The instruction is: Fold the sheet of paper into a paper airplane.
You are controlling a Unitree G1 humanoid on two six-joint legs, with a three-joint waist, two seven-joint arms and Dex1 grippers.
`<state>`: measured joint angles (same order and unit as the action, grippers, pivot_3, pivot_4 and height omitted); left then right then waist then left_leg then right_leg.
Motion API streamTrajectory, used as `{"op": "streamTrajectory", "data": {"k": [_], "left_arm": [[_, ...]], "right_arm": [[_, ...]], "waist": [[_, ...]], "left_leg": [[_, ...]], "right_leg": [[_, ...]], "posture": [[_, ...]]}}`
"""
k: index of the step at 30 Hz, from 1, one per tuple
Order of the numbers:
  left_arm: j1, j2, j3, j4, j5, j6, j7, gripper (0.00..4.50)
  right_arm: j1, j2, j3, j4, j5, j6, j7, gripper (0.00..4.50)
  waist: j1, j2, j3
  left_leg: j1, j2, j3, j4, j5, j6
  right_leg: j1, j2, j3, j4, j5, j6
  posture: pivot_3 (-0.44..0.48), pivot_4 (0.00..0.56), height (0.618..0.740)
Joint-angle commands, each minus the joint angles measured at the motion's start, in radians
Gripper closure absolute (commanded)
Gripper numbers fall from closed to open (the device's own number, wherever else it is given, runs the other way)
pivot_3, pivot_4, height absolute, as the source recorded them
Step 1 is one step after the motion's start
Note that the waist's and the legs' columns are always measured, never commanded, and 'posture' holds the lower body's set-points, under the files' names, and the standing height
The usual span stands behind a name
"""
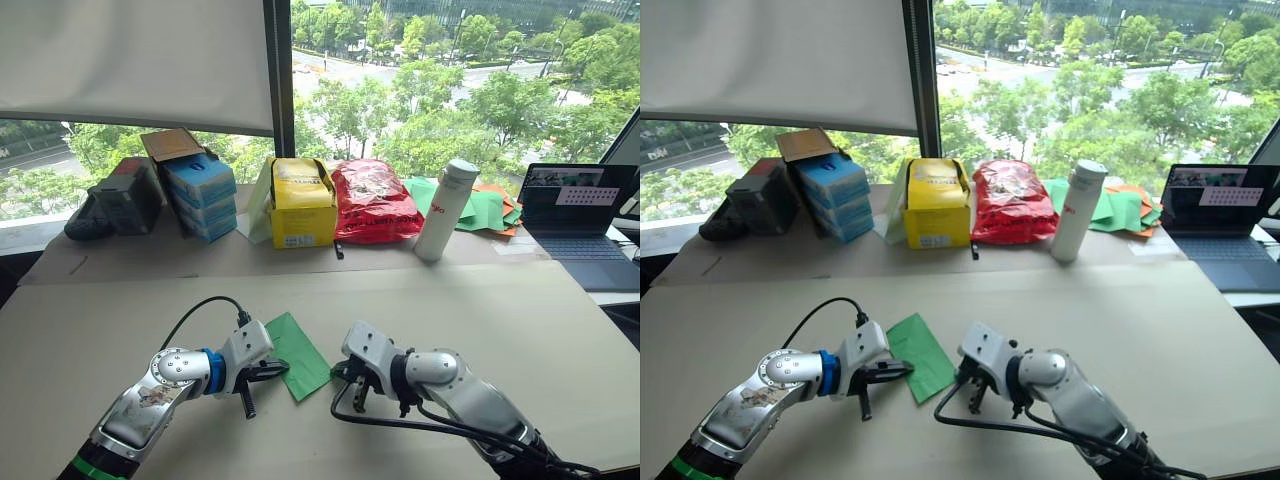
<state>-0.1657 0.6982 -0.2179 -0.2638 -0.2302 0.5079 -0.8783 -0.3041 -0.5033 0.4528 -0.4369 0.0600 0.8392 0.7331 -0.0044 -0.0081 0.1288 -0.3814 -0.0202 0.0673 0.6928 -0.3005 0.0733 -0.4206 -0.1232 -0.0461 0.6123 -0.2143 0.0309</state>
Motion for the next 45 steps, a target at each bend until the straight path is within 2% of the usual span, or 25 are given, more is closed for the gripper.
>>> {"op": "streamTrajectory", "data": {"k": [1, 7, 9, 11, 14, 17, 19, 22, 30, 37, 45], "left_arm": [[0.024, 0.013, -0.034, 0.041, 0.032, 0.02, -0.009, 4.5], [0.022, 0.008, -0.017, 0.033, 0.02, 0.007, -0.01, 4.5], [0.019, 0.005, 0.014, 0.026, 0.007, 0.0, 0.0, 4.5], [0.021, 0.002, 0.07, 0.001, -0.036, 0.016, 0.005, 4.5], [0.031, 0.005, 0.158, -0.042, -0.118, 0.056, -0.003, 4.5], [0.066, 0.029, 0.255, -0.084, -0.212, 0.113, -0.034, 4.5], [0.097, 0.046, 0.284, -0.09, -0.229, 0.125, -0.043, 4.5], [0.133, 0.061, 0.266, -0.091, -0.21, 0.11, -0.044, 4.5], [0.094, 0.0, 0.191, -0.047, -0.16, 0.07, 0.01, 4.5], [-0.074, -0.103, 0.103, 0.04, -0.121, 0.043, 0.02, 4.5], [-0.209, -0.198, 0.033, 0.171, -0.077, -0.023, 0.009, 4.5]], "right_arm": [[0.041, -0.048, 0.017, -0.014, 0.02, 0.072, 0.019, 4.48], [0.051, -0.032, -0.084, -0.042, 0.077, 0.044, -0.001, 4.48], [0.06, 0.014, -0.21, -0.058, 0.158, -0.032, 0.004, 4.48], [0.068, 0.04, -0.316, -0.09, 0.242, -0.078, 0.026, 4.48], [0.083, 0.044, -0.399, -0.113, 0.315, -0.065, 0.031, 4.48], [0.12, 0.016, -0.425, -0.125, 0.343, -0.075, 0.047, 4.48], [0.138, 0.004, -0.422, -0.127, 0.35, -0.082, 0.043, 4.48], [0.151, -0.001, -0.409, -0.129, 0.353, -0.087, 0.033, 4.48], [0.155, -0.006, -0.401, -0.134, 0.371, -0.087, 0.008, 4.48], [0.139, 0.002, -0.382, -0.146, 0.375, -0.082, -0.017, 4.48], [0.023, 0.056, -0.319, -0.129, 0.351, -0.077, -0.087, 4.48]], "waist": [[0.002, 0.0, 0.0], [0.008, 0.0, 0.0], [0.009, 0.0, 0.001], [0.008, 0.0, 0.002], [0.008, -0.001, 0.003], [0.008, -0.003, 0.005], [0.008, -0.002, 0.007], [0.008, -0.002, 0.009], [0.018, -0.005, 0.012], [0.02, -0.005, 0.013], [0.013, -0.006, 0.013]], "left_leg": [[0.0, 0.0, 0.0, 0.0, 0.0, 0.0], [-0.002, 0.0, 0.0, 0.0, 0.0, 0.0], [-0.003, 0.0, 0.0, 0.0, 0.0, 0.001], [-0.005, 0.0, 0.0, 0.001, 0.0, 0.001], [-0.008, 0.001, -0.001, 0.001, 0.003, 0.001], [-0.009, 0.001, -0.002, 0.0, 0.005, -0.002], [-0.009, 0.001, -0.002, 0.0, 0.005, -0.002], [-0.009, -0.001, -0.001, 0.001, 0.005, -0.002], [-0.009, 0.0, -0.001, 0.001, 0.005, -0.002], [-0.01, -0.001, -0.001, 0.002, 0.006, -0.003], [-0.01, 0.0, 0.001, 0.003, 0.006, -0.003]], "right_leg": [[0.0, 0.0, 0.0, 0.0, 0.0, 0.0], [0.0, 0.0, -0.001, -0.001, 0.0, 0.0], [-0.001, 0.0, -0.001, -0.001, 0.0, 0.0], [-0.001, 0.0, 0.0, -0.001, 0.0, 0.0], [-0.003, 0.001, 0.0, 0.0, 0.001, 0.001], [-0.003, 0.001, -0.002, -0.001, 0.0, 0.0], [-0.003, 0.001, -0.002, -0.001, 0.0, 0.0], [-0.003, 0.0, -0.002, -0.002, 0.001, 0.001], [-0.002, 0.0, -0.003, -0.001, 0.001, 0.001], [-0.002, 0.001, -0.004, -0.001, 0.001, 0.001], [-0.002, 0.01, -0.006, 0.0, 0.001, 0.002]], "posture": [[0.0, 0.15, 0.74], [0.0, 0.15, 0.74], [0.0, 0.15, 0.74], [0.0, 0.15, 0.74], [0.0, 0.15, 0.74], [0.0, 0.15, 0.74], [0.0, 0.15, 0.74], [0.0, 0.15, 0.74], [0.0, 0.15, 0.74], [0.0, 0.15, 0.74], [0.0, 0.15, 0.74]]}}
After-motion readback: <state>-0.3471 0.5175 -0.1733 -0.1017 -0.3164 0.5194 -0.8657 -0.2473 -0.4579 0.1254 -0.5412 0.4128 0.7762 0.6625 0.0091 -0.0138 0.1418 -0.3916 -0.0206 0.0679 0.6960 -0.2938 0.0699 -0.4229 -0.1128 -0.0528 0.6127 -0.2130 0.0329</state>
